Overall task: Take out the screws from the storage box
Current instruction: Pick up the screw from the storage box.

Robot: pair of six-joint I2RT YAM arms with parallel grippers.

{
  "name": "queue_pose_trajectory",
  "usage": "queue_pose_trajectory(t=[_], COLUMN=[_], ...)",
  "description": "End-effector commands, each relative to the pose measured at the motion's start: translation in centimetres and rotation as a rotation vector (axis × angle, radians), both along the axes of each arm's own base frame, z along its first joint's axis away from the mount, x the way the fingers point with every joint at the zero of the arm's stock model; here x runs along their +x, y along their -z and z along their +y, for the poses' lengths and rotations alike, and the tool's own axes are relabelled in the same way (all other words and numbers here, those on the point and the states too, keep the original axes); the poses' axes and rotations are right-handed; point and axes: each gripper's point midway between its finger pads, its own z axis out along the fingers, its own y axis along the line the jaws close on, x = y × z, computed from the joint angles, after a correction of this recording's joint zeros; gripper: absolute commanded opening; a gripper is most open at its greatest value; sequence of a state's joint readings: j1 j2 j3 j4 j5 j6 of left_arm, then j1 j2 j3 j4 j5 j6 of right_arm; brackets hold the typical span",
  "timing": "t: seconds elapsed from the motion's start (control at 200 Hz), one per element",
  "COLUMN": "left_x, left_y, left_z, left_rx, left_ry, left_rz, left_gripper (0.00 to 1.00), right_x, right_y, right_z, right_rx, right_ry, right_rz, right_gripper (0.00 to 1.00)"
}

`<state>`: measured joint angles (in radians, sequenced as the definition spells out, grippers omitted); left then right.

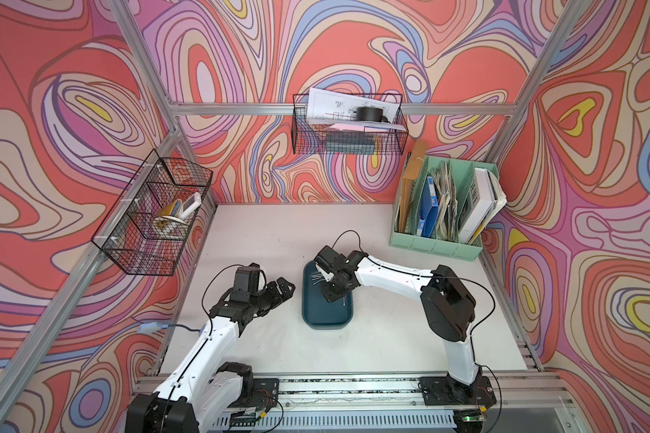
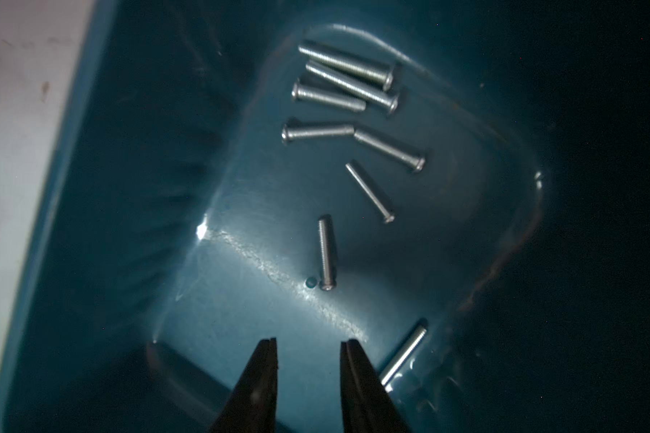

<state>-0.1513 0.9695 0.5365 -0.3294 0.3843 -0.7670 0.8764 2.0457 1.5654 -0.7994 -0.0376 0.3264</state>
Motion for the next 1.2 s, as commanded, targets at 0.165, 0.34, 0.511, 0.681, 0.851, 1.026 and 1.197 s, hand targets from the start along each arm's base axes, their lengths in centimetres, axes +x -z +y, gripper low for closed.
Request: queue_pose_trajectory(t=[0.165,0.34,0.511,0.681,0.851,1.026,1.197], left_x=[0.2,0.2,0.1,0.0,0.0,0.0,0.0], left_y=[-0.1,-0.3,-0.1,0.0,0.2,0.3,0.3], left_z=[-0.8,-1.0,-0.9,-0.8,-0.8,-0.8,-0.7], left_rx=[-0.021,-0.02,-0.02,-0.016,-0.012,-0.013,-0.013], left_ry=[0.034,0.042,0.039,0.036,0.036,0.03,0.029], left_rz=[-0.008,-0.008,-0.01,-0.005,0.0,0.002,0.005], left_gripper=[0.88,0.88,0.88,0.88,0.88,0.88,0.88], right_x=[1.3,1.7,1.8,1.7,1.1,0.7,0.7], right_y=[2.1,2.9,3.2,3.8,4.4,4.6,4.0], right_z=[-0.1,0.2,0.7,0.7,0.5,0.2,0.1], right_rx=[-0.054,-0.064,-0.047,-0.049,-0.052,-0.051,-0.047], right_ry=[0.009,0.014,0.017,0.021,0.025,0.032,0.035], right_rz=[-0.042,-0.044,-0.038,-0.022,-0.001,0.015,0.004], right_gripper=[0.29,0.29,0.28,0.27,0.21,0.14,0.09])
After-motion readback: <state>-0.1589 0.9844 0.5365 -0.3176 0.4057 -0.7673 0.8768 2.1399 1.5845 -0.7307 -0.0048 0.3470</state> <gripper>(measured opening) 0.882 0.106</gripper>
